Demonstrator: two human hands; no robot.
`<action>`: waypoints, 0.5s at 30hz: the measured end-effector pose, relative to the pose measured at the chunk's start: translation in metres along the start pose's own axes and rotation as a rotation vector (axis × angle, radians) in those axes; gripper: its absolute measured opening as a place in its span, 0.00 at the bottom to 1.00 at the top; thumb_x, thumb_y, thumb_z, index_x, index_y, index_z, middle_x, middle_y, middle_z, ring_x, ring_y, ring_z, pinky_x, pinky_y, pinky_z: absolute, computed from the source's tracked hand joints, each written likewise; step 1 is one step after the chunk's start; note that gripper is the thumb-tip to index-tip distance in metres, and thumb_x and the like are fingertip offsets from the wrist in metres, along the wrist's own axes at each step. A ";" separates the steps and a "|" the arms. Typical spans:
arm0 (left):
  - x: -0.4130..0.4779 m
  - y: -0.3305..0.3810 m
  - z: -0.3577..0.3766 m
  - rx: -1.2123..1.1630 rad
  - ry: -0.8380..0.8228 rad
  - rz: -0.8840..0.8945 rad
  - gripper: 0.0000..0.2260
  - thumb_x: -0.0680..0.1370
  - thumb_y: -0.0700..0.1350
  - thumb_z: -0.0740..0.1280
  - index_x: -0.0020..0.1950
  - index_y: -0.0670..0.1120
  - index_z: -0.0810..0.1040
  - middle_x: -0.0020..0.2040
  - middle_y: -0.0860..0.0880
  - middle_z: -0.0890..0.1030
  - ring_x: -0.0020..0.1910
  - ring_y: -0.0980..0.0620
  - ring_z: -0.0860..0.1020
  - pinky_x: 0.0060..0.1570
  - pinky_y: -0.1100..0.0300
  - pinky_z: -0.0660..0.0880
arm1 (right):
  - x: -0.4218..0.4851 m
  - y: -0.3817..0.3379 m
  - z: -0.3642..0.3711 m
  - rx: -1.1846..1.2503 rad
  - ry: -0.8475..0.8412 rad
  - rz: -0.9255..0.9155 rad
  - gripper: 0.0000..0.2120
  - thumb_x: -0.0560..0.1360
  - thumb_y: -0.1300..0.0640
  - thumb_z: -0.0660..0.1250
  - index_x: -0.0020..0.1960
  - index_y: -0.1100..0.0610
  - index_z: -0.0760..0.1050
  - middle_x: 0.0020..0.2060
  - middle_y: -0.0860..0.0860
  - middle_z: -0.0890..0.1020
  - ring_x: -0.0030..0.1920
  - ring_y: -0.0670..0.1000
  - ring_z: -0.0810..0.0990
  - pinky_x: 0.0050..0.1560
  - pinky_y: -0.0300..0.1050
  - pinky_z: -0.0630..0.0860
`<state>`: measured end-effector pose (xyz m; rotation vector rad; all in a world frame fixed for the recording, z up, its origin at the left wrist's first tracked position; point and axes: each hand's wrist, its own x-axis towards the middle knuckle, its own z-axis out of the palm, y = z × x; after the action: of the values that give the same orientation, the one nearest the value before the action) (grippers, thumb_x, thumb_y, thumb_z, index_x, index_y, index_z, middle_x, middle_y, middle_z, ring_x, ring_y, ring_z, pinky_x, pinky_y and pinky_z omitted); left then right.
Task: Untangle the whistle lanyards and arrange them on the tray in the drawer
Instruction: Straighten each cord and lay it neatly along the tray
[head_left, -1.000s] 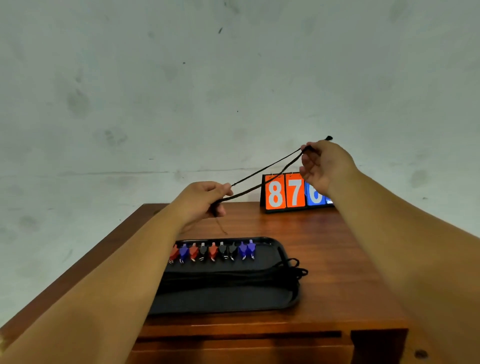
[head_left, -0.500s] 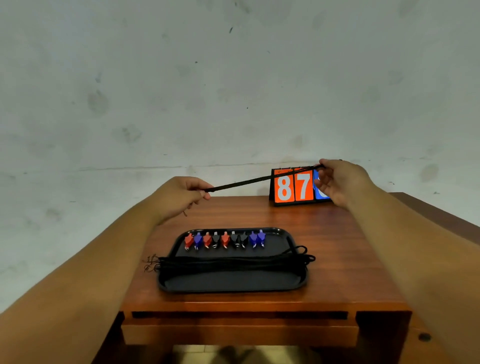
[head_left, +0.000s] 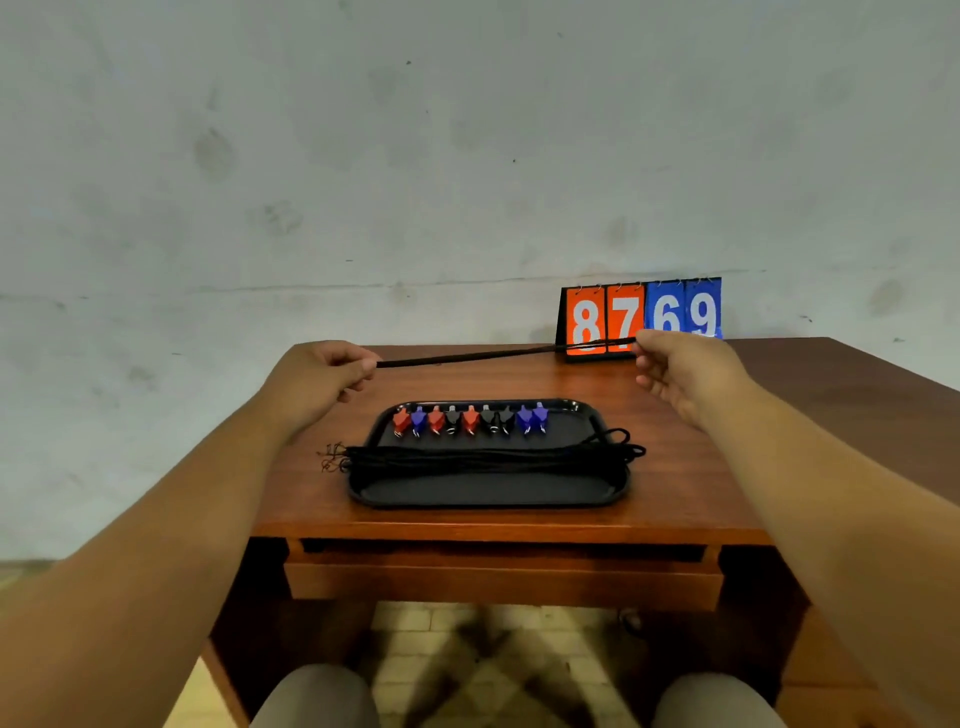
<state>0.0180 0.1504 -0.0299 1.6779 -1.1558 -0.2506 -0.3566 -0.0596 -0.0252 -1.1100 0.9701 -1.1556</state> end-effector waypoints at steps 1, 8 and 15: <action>-0.004 -0.004 -0.001 0.004 0.009 -0.002 0.06 0.83 0.44 0.73 0.57 0.53 0.88 0.49 0.52 0.89 0.48 0.53 0.86 0.52 0.55 0.82 | -0.003 0.004 0.000 -0.064 0.005 -0.028 0.04 0.82 0.58 0.73 0.56 0.57 0.83 0.50 0.53 0.88 0.43 0.47 0.84 0.52 0.50 0.85; -0.026 -0.029 -0.002 0.036 0.116 -0.021 0.02 0.81 0.46 0.75 0.52 0.52 0.87 0.47 0.53 0.89 0.49 0.52 0.86 0.51 0.55 0.80 | -0.031 0.033 -0.008 -0.574 0.013 -0.392 0.03 0.83 0.49 0.72 0.54 0.45 0.84 0.50 0.41 0.85 0.53 0.42 0.80 0.60 0.45 0.75; -0.043 -0.058 0.010 0.088 0.161 -0.104 0.02 0.81 0.50 0.75 0.50 0.55 0.87 0.49 0.56 0.86 0.50 0.55 0.82 0.49 0.60 0.74 | -0.032 0.067 -0.008 -0.805 -0.023 -0.415 0.05 0.83 0.50 0.70 0.55 0.45 0.85 0.53 0.43 0.83 0.55 0.45 0.80 0.47 0.38 0.73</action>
<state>0.0219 0.1775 -0.0976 1.8035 -0.9741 -0.1283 -0.3567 -0.0256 -0.0916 -2.0366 1.2680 -1.0832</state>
